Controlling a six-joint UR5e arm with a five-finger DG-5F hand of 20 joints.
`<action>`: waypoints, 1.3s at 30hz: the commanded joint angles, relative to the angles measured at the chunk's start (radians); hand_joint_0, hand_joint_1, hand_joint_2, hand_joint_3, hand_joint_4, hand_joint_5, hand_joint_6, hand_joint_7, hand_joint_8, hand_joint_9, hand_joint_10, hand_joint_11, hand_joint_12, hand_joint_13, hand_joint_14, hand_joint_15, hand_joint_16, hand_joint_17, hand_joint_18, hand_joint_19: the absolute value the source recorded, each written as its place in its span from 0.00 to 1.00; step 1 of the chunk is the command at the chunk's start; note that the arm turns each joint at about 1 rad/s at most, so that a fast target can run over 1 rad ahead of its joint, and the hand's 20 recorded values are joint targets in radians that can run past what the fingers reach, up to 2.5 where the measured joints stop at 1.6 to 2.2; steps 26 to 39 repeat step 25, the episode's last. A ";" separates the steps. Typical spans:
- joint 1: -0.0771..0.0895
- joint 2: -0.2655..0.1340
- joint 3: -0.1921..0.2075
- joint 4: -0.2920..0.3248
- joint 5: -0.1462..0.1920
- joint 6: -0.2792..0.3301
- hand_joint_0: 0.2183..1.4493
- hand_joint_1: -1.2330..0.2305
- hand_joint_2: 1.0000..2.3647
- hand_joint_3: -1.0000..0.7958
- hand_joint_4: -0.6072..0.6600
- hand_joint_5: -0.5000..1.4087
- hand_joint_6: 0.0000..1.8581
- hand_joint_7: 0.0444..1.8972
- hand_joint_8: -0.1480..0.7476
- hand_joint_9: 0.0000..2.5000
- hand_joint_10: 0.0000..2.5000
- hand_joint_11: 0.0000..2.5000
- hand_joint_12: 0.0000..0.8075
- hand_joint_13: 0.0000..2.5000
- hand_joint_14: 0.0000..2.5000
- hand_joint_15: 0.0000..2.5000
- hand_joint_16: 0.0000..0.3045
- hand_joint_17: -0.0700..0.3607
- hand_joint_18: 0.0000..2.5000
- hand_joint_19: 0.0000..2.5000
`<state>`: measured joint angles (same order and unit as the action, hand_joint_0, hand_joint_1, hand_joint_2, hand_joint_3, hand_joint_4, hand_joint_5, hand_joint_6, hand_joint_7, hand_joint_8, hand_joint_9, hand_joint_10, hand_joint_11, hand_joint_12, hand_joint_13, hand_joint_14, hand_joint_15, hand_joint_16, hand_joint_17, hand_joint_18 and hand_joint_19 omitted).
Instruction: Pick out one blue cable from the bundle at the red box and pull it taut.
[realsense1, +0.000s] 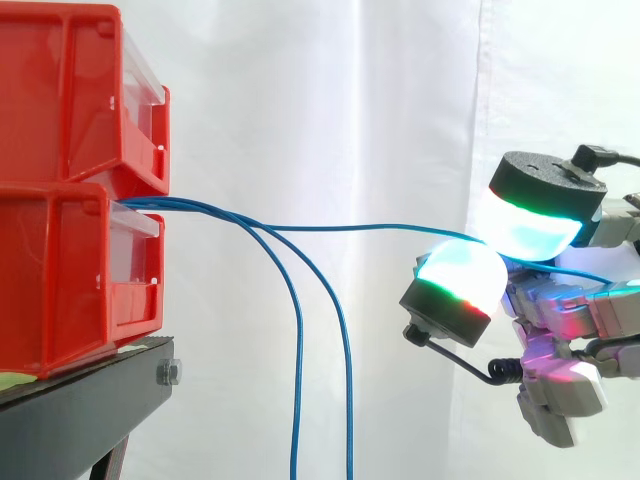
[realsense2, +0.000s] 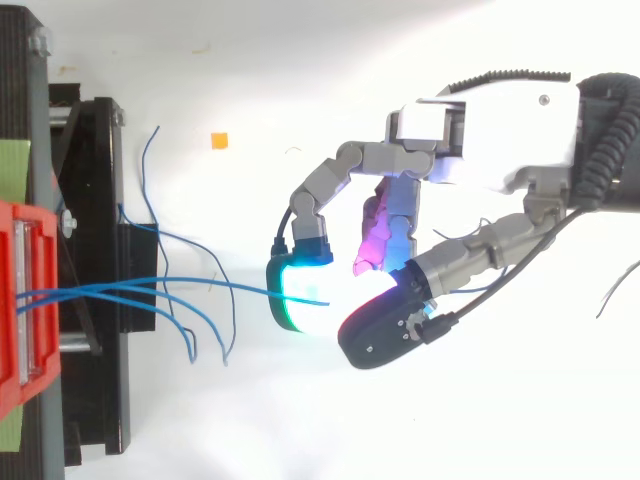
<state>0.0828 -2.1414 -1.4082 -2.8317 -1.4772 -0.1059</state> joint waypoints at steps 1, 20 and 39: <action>0.000 0.000 0.000 0.000 0.000 0.000 0.30 0.31 0.02 0.53 0.38 0.25 0.48 0.50 0.47 0.60 0.01 0.31 0.49 0.47 0.01 0.26 0.19 0.47 0.37 0.28; 0.000 0.000 0.000 0.000 0.000 0.000 0.30 0.31 0.02 0.52 0.38 0.25 0.48 0.50 0.47 0.59 0.01 0.30 0.48 0.47 0.01 0.26 0.19 0.46 0.37 0.28; 0.000 0.000 0.000 0.000 0.000 0.000 0.30 0.32 0.02 0.52 0.38 0.25 0.48 0.50 0.47 0.59 0.01 0.30 0.47 0.47 0.01 0.26 0.19 0.46 0.37 0.28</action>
